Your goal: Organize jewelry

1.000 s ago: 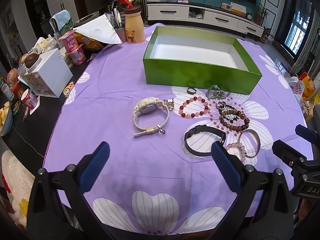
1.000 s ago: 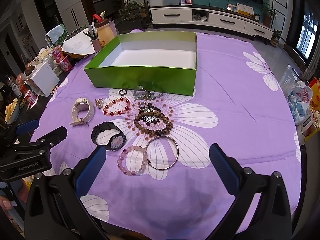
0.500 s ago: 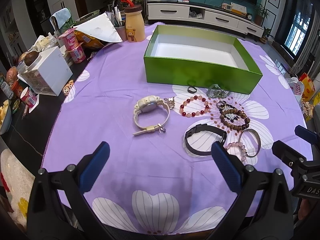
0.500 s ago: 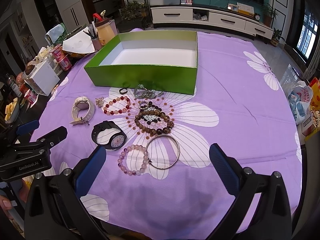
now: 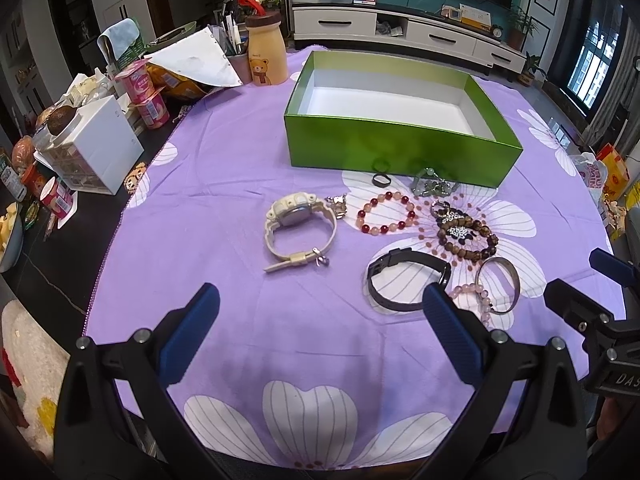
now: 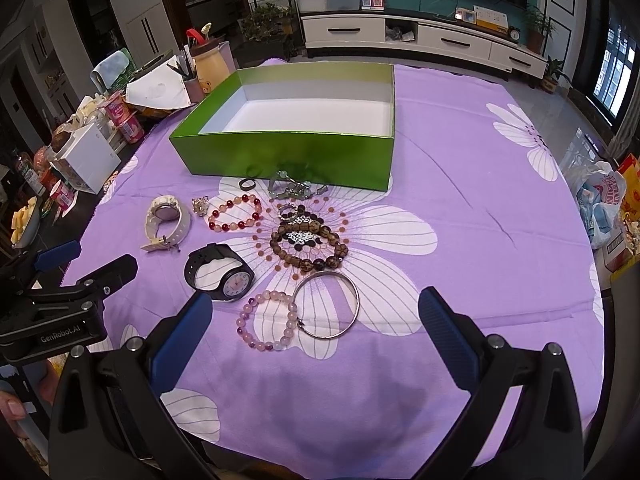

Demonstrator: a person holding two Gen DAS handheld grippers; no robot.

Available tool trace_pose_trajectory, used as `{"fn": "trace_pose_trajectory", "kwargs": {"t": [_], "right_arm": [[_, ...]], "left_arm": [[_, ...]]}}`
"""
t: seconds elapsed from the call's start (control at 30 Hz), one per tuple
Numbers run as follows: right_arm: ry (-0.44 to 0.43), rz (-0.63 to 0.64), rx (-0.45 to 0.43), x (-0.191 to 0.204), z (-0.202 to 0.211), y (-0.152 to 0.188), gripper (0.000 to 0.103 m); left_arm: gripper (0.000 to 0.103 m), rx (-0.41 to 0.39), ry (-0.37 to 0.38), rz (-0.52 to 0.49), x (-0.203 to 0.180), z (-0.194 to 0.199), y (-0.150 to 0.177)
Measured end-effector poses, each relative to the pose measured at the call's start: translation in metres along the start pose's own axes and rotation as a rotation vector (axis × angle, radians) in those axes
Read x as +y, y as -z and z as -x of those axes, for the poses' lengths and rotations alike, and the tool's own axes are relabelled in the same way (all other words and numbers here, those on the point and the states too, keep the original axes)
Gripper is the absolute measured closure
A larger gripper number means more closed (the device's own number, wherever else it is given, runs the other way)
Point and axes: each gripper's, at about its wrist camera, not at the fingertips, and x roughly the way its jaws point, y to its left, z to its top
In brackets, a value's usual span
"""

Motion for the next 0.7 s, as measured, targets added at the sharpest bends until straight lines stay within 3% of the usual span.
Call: {"fn": "trace_pose_trajectory", "kwargs": {"t": [0.43,0.7], "right_arm": [[-0.011,-0.001,-0.007,-0.0017,0.0028,-0.0012,0.001],[-0.014,0.026,-0.039,-0.0005,0.0049,0.0003,0.001]], "left_arm": [[0.002,-0.002,0.002,0.001,-0.0017,0.0013,-0.0004],[0.002,-0.025,0.072,0.044,0.0073,0.0005,0.0004]]}}
